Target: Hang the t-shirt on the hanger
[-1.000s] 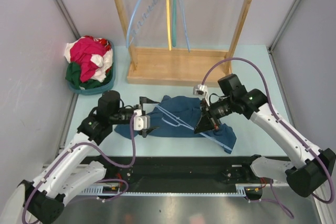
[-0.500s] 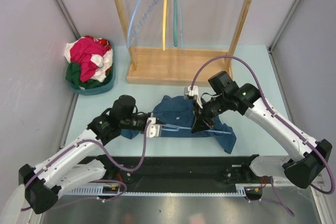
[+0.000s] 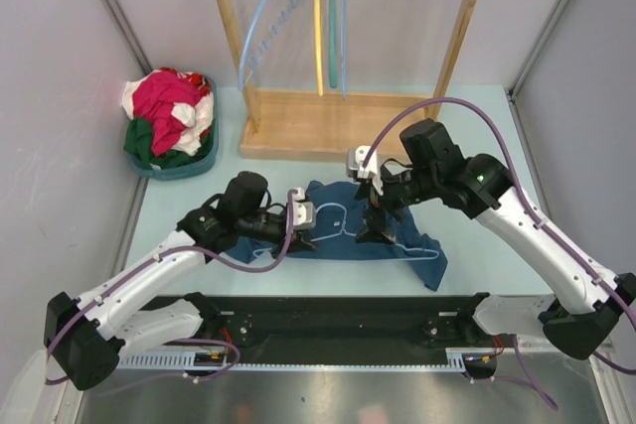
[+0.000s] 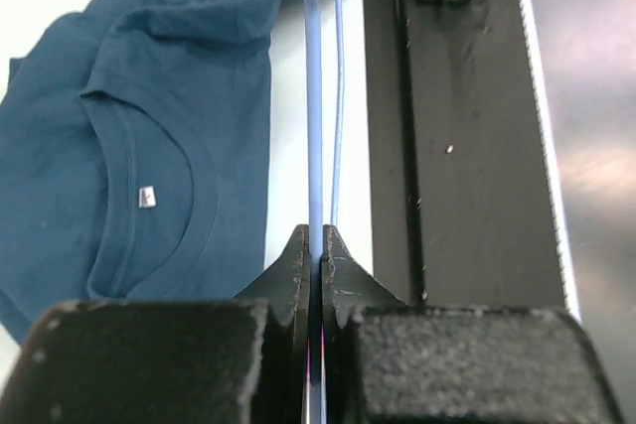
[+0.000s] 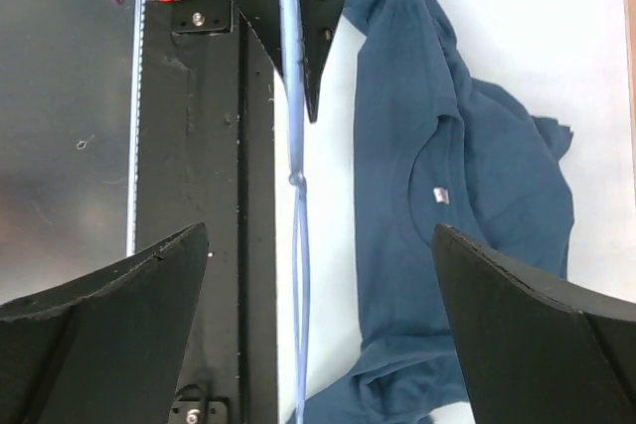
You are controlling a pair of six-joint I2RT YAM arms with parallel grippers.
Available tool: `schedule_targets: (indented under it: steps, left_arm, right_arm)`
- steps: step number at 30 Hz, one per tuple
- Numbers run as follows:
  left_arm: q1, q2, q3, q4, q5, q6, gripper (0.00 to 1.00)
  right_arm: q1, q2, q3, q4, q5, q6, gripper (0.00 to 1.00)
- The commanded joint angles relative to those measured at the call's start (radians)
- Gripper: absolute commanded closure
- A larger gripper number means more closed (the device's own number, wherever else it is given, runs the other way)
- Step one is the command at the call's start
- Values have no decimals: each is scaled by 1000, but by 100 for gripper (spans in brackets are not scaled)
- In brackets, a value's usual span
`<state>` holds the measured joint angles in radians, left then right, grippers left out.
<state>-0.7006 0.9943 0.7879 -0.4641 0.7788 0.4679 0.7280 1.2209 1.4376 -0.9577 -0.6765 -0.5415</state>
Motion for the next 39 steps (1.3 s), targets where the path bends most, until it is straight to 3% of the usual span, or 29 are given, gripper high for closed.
schedule_targets:
  steps: [1,12,14,18,21,23,28,33,39]
  left_arm:
    - [12,0,54,88,73,-147,100]
    - [19,26,53,171,11,-229,100]
    - [19,26,51,168,4,-224,99]
    - [78,9,48,113,55,-193,43]
    - [203,-2,36,82,100,-152,33]
    - [277,1,43,15,103,-39,31]
    - [297,89,89,-117,86,167,30]
    - [297,170,126,-131,83,233,30]
    - [297,181,125,-131,65,274,30]
  right_arm:
    - [10,54,52,37,8,-43,7]
    - [24,149,17,146,-86,-2,65]
    - [21,146,15,146,-83,-9,100]
    - [-39,126,4,125,-80,-15,100]
    - [-140,94,-20,74,-69,-98,100]
    - [-215,81,-23,24,-61,-186,100]
    - [-277,121,12,-165,-32,-359,100]
    - [-285,183,-3,-226,-29,-409,100]
    - [-306,232,12,-179,-29,-406,100]
